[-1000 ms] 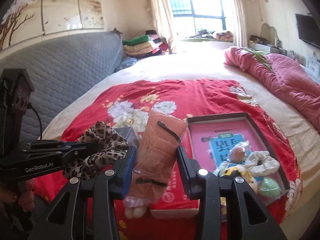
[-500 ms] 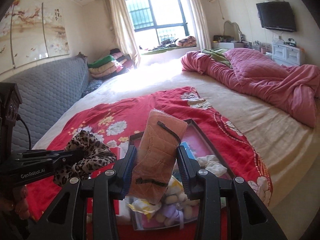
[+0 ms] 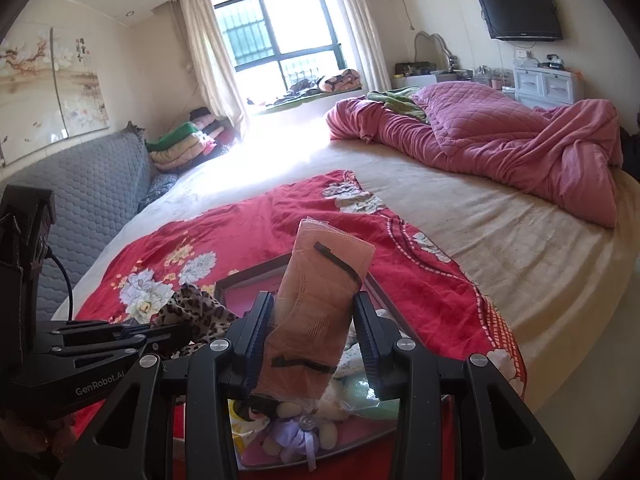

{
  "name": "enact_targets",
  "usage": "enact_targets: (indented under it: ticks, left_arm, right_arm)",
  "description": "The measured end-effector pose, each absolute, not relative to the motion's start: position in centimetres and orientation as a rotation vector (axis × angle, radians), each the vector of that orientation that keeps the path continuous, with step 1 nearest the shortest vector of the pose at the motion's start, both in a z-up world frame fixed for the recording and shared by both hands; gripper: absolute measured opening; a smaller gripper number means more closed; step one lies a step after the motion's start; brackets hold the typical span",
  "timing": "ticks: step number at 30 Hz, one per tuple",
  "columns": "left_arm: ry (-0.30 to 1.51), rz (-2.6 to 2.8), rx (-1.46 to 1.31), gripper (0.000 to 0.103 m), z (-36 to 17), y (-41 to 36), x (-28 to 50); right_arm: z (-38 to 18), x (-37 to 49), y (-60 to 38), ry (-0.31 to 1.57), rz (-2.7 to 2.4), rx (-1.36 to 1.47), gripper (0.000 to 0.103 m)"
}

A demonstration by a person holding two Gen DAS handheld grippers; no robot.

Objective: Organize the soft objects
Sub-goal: 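Carry the leopard cloth with the left tool while the right tool carries the pink packet to the tray, then open the left tool over the tray while the right tool releases the pink packet there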

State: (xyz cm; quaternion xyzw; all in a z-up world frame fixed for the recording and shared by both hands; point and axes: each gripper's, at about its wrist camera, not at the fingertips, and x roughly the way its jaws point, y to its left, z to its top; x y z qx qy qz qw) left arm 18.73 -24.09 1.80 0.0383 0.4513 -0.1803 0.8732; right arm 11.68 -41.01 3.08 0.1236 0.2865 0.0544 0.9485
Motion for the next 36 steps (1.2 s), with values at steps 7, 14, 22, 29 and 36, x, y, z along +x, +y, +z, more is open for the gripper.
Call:
enact_targets:
  ticks: [7, 14, 22, 29, 36]
  left_arm:
    - [0.980, -0.383, 0.101, 0.008, -0.1, -25.3, 19.6]
    - [1.005, -0.373, 0.097, 0.008, -1.4, -24.9, 20.4]
    - [1.030, -0.368, 0.094, 0.008, -2.6, -24.8, 20.7]
    - [1.030, -0.374, 0.087, 0.009, -2.8, -24.8, 20.7]
    - [1.034, -0.370, 0.081, 0.009, -3.1, -24.7, 20.9]
  right_arm:
    - [2.0, 12.4, -41.5, 0.611, 0.105, 0.263, 0.042]
    - [-0.3, 13.8, -40.9, 0.682, 0.125, 0.248, 0.042]
    - [-2.2, 15.3, -39.9, 0.738, 0.148, 0.226, 0.042]
    - [-4.0, 16.3, -39.5, 0.784, 0.148, 0.225, 0.043]
    - [-4.7, 16.6, -39.7, 0.797, 0.151, 0.256, 0.045]
